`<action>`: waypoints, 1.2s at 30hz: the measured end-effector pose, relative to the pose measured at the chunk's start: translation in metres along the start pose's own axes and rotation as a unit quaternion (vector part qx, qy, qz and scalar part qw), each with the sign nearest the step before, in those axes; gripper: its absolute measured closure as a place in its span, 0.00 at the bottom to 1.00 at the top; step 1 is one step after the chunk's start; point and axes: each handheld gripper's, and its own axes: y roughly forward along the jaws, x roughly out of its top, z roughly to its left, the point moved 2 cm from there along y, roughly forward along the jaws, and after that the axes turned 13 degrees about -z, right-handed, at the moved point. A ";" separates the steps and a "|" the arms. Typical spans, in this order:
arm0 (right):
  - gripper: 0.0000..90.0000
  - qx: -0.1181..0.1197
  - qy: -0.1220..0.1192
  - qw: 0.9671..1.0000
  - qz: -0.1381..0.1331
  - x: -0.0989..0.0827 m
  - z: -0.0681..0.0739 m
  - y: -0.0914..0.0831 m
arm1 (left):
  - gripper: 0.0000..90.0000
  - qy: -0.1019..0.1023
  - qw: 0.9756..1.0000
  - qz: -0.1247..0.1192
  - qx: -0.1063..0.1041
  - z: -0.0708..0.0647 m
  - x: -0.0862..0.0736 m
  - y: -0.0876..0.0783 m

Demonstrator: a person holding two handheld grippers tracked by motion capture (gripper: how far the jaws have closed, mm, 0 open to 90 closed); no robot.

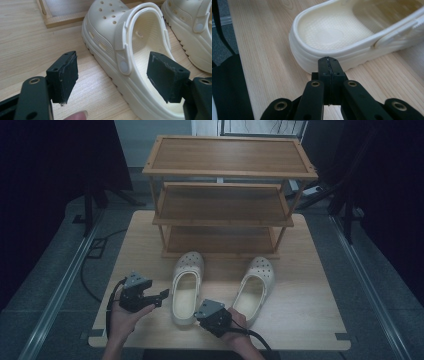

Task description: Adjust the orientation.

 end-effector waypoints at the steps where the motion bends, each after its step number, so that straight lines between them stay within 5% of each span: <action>1: 1.00 0.000 -0.001 1.000 -0.007 0.001 0.003 0.003 | 0.29 -0.003 1.000 0.003 -0.001 0.000 -0.001 0.002; 12: 0.93 0.037 0.021 0.998 -0.036 0.001 0.004 0.007 | 0.28 0.001 1.000 -0.007 0.000 0.005 -0.002 -0.007; 21: 0.73 -0.007 0.048 0.997 -0.068 -0.003 -0.024 -0.030 | 0.28 0.017 1.000 -0.016 -0.011 0.003 0.007 -0.002; 28: 0.67 -0.041 0.070 0.994 -0.070 -0.010 -0.041 -0.051 | 0.27 0.036 0.999 -0.018 -0.022 0.001 0.011 0.005; 36: 0.65 -0.058 0.094 0.991 -0.072 -0.013 -0.058 -0.057 | 0.27 0.035 0.998 -0.044 -0.018 0.004 0.020 -0.021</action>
